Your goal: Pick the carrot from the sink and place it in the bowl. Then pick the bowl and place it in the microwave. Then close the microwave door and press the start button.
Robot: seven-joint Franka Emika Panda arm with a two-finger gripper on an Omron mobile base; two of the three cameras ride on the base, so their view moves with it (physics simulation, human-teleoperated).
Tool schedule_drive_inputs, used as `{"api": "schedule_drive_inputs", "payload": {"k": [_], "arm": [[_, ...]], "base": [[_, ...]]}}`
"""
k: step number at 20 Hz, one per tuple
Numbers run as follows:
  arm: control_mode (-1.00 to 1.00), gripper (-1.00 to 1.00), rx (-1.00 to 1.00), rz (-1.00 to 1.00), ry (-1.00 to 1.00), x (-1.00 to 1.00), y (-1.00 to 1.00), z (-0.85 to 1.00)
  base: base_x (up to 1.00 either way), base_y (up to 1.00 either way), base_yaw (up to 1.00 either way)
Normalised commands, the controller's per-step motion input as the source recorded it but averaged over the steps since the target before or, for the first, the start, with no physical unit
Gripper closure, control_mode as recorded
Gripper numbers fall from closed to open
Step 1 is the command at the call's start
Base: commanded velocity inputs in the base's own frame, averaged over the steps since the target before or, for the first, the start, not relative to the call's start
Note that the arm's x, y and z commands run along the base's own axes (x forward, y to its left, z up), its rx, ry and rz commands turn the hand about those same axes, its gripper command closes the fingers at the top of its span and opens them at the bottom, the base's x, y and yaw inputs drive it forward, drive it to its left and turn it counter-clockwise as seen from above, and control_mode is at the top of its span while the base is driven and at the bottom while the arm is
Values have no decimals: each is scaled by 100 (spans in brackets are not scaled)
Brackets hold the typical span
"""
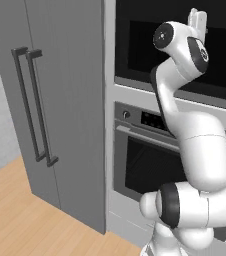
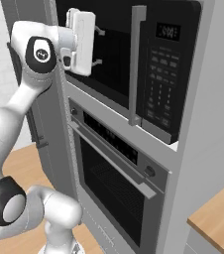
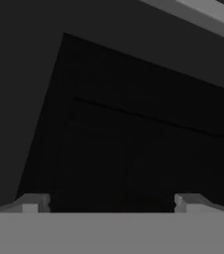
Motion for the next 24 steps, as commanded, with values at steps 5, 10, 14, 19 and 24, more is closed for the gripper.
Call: {"api": "schedule_drive_inputs", "payload": {"k": [5,10,14,19,24], "arm": [[-100,-100,3,1,-3,75,-39,-51],[-100,-100,1,4,0,74,-19,-43],[-100,-100,0,4,3,-31,6,-7],[-100,-100,-8,8,3,-92,11,20],[-100,-100,-22,2,9,-86,13,5]], "base": [[0,0,0],[0,0,0],[0,0,0],[0,0,0],[0,0,0]]}}
